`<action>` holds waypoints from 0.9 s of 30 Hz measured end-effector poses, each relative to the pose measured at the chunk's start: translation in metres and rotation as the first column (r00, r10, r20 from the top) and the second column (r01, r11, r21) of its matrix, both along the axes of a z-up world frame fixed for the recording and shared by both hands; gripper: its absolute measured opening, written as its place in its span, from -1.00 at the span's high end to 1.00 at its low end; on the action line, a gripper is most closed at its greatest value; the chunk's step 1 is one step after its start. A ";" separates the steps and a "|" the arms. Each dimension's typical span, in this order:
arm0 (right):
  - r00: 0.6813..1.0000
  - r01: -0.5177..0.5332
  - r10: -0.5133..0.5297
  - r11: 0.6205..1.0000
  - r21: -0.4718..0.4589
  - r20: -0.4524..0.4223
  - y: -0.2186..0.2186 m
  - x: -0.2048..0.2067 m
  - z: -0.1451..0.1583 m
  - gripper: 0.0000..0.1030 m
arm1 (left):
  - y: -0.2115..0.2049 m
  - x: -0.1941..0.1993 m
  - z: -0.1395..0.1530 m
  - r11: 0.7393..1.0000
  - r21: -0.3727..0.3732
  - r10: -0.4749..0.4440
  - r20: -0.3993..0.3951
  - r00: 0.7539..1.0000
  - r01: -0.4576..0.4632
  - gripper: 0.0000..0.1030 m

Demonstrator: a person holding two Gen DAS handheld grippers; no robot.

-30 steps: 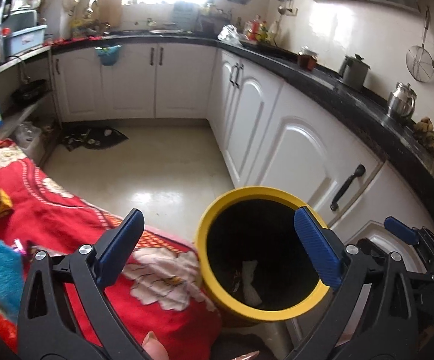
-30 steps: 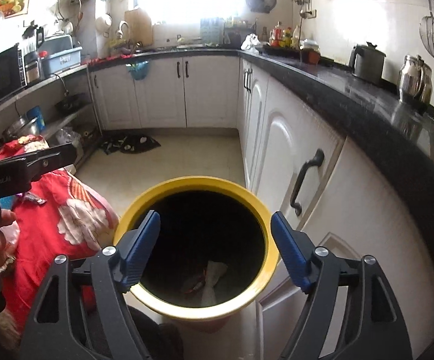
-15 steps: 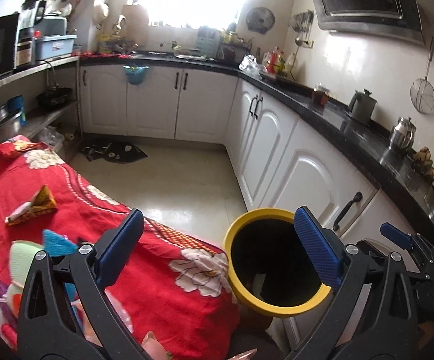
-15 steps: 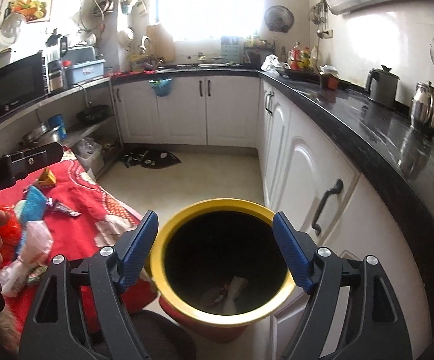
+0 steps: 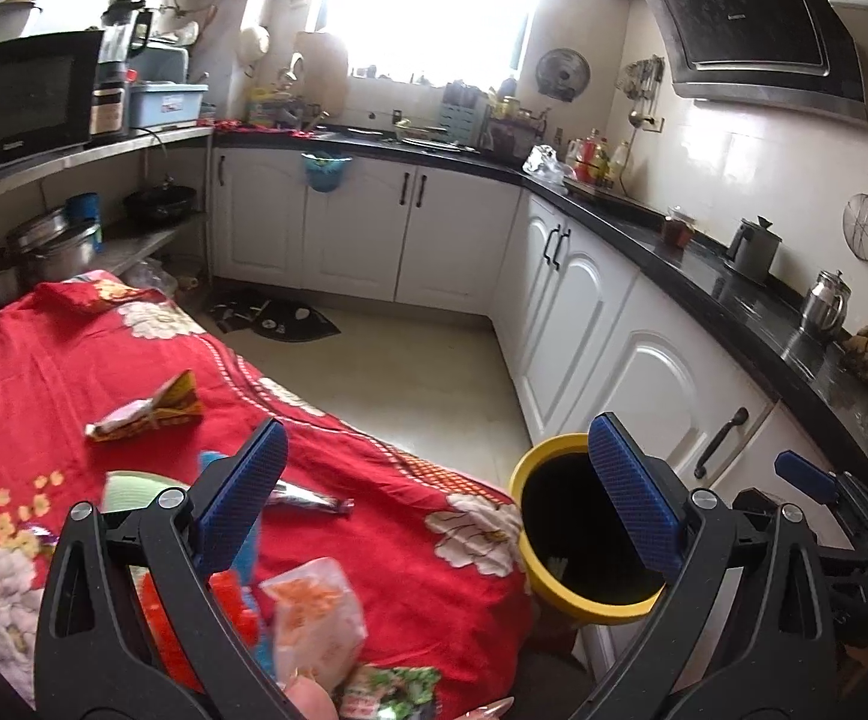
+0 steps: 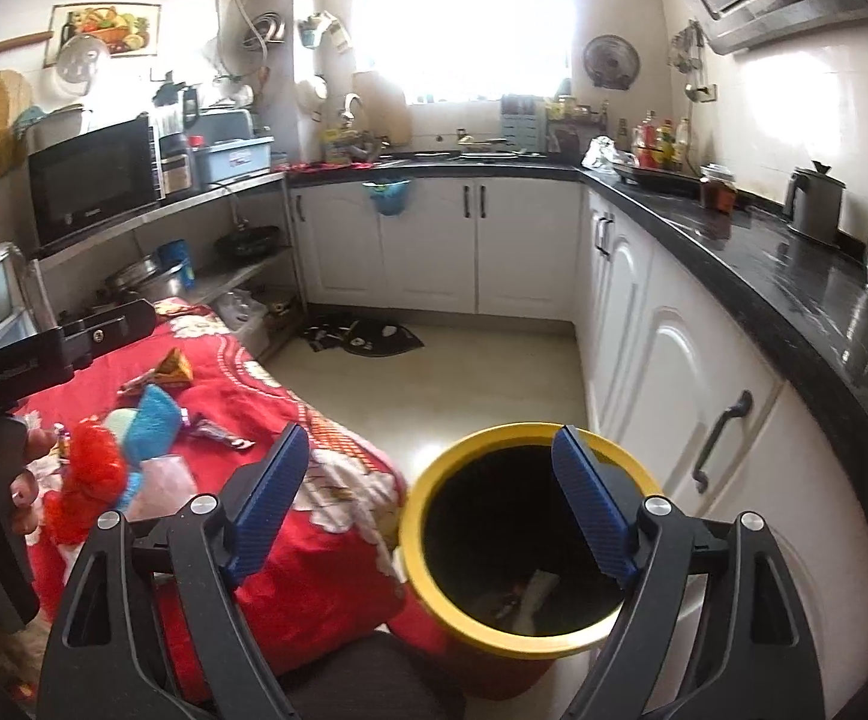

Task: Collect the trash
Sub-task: 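Move both open tools back toward the items on the bed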

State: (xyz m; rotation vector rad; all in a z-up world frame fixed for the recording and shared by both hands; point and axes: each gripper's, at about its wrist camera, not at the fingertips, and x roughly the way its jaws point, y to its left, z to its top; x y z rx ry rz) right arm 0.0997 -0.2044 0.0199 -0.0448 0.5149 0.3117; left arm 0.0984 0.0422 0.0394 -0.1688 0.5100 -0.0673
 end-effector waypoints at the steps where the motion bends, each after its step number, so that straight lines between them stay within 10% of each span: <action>1: 1.000 -0.010 0.010 1.000 0.002 0.001 0.005 -0.002 0.001 -0.57 | 0.004 -0.002 0.001 1.000 0.000 0.005 0.002 1.000 -0.005 -0.79; 27: 0.957 -0.288 0.287 0.958 -0.013 -0.036 0.119 -0.026 -0.003 -0.62 | 0.113 -0.055 0.000 0.966 -0.001 0.258 0.007 0.966 -0.258 -0.79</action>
